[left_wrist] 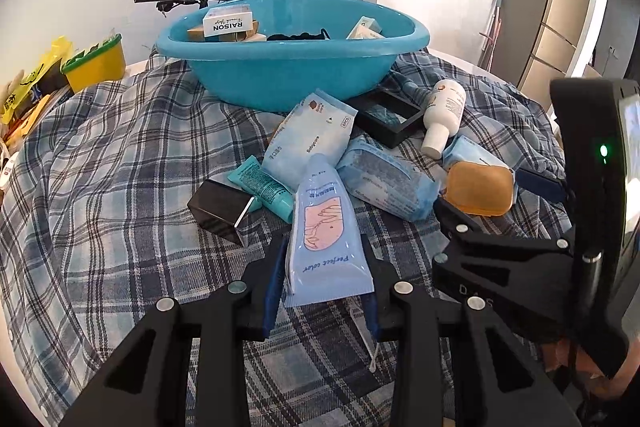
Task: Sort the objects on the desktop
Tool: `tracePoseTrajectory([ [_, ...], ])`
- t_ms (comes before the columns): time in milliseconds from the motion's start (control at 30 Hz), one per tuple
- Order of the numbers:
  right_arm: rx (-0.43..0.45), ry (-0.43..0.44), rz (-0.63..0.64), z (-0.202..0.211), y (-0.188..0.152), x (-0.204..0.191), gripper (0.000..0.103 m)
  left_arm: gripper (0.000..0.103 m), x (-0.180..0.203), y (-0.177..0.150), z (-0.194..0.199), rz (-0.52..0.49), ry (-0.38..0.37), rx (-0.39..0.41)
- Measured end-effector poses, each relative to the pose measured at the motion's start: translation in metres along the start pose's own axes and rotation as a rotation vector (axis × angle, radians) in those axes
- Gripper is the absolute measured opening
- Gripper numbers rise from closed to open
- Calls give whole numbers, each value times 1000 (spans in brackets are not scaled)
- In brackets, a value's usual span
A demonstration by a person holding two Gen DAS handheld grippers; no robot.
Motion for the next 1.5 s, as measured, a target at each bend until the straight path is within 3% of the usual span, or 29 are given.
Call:
tracePoseTrajectory([
  [233,-13,19,13,-8,-7,-5,84,36,-9,4,4,20,10,15],
  [300,-2,-6,31,-4,-7,-1,63,36,-10,3,3,22,10,11],
  [600,4,148,-120,17,-10,13,63,36,-6,5,6,16,2,20],
  [867,49,149,-145,34,-4,24,63,36,-1,0,0,18,-14,-2],
  [1500,36,156,-156,28,-8,25,63,36,-5,-4,-46,80,-31,-110],
])
Point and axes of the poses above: each gripper's, at about its wrist camera, not at the fingertips, and z roughly against the way its jaws point, x to its right, y to its top, the point moved 9 cm from there along -z, roughly the way its jaws point, and after that the axes turned 15 degrees about x, right-handed, at the moved point
